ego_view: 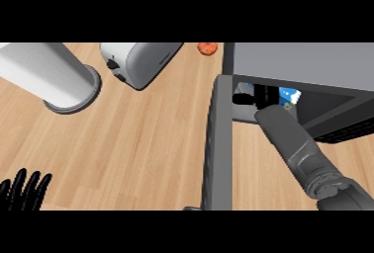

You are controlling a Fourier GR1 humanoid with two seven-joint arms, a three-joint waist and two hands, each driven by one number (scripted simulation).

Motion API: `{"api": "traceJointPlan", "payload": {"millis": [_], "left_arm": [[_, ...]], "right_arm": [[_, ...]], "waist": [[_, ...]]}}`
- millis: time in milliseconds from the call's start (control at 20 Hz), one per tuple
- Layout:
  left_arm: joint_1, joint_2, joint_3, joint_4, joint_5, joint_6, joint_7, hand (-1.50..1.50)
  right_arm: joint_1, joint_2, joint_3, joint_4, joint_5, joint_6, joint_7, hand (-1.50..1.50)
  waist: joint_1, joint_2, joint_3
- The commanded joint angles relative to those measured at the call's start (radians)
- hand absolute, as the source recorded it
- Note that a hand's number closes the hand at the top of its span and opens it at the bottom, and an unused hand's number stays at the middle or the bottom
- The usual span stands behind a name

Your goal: Pick up the milk, place it into the microwave and close the microwave

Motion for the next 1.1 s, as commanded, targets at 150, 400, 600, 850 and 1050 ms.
{"api": "traceJointPlan", "payload": {"millis": [150,400,600,850,1050], "left_arm": [[0.036,0.0,-0.002,-0.007,0.003,-0.027,-0.02,-1.5],[0.045,0.015,0.027,-0.017,0.018,-0.026,-0.013,-1.5],[0.033,-0.015,-0.008,-0.017,-0.013,-0.005,-0.004,-1.5],[0.041,0.006,0.031,0.0,0.024,-0.024,0.004,-1.5],[0.097,-0.013,0.023,-0.042,0.014,-0.02,0.023,-1.5]], "right_arm": [[0.043,0.019,-0.113,-0.083,-0.114,0.175,-0.104,-1.5],[0.126,0.038,-0.183,-0.111,-0.186,0.324,-0.216,-1.5],[0.202,0.068,-0.203,-0.105,-0.204,0.385,-0.327,-1.5],[0.235,0.085,-0.223,-0.09,-0.217,0.42,-0.38,-1.5],[0.34,0.095,-0.216,-0.105,-0.21,0.486,-0.493,-1.5]], "waist": [[-0.021,-0.016,0.002],[-0.06,-0.031,0.0],[-0.077,-0.035,-0.001],[-0.094,-0.048,-0.003],[-0.113,-0.057,-0.004]]}}
